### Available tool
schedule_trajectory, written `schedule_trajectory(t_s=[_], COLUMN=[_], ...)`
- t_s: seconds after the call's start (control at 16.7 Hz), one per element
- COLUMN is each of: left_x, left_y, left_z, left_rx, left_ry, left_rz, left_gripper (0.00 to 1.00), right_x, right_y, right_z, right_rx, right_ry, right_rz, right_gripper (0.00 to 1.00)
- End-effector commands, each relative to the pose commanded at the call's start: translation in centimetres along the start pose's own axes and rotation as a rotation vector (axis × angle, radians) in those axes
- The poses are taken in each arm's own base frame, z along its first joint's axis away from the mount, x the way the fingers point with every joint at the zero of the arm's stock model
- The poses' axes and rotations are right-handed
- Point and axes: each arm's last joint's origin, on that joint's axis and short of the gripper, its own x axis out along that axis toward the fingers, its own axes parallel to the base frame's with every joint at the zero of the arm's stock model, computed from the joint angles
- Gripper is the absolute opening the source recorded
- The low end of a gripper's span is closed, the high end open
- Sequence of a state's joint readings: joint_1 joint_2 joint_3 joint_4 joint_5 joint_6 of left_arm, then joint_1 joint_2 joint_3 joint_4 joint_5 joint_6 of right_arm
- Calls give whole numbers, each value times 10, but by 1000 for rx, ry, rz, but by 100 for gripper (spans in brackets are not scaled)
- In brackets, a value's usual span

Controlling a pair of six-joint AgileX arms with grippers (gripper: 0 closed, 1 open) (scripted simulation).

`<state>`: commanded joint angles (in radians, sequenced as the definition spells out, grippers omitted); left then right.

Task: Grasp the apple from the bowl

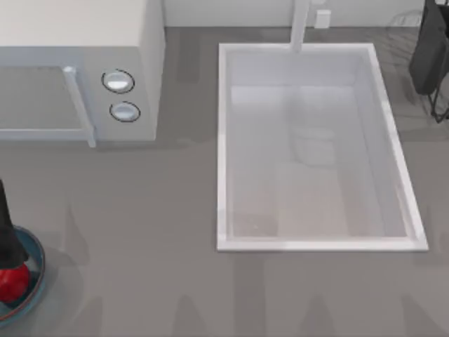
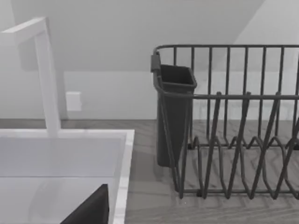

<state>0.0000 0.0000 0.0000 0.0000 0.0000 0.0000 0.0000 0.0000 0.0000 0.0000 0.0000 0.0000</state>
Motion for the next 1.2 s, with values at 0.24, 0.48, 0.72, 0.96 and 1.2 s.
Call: schedule_trajectory(t_s=[0.24, 0.48, 0.72, 0.96, 1.2], left_x=[1, 10, 36, 73, 110], left_y=[1, 3, 7, 14, 21], left_z=[8, 26, 45, 52, 46], left_rx=[7, 24, 37, 38, 27], left_ry=[73, 325, 691, 1079, 1397], left_rz=[6, 18, 25, 18, -1], left_gripper=[100, 100, 100, 100, 100], right_x=[0, 0, 0, 0, 0], right_y=[0, 0, 0, 0, 0], right_z=[0, 0, 0, 0, 0], right_rx=[0, 0, 0, 0, 0], right_ry=[0, 0, 0, 0, 0], right_rz=[0, 0, 0, 0, 0], right_gripper=[100, 100, 100, 100, 100])
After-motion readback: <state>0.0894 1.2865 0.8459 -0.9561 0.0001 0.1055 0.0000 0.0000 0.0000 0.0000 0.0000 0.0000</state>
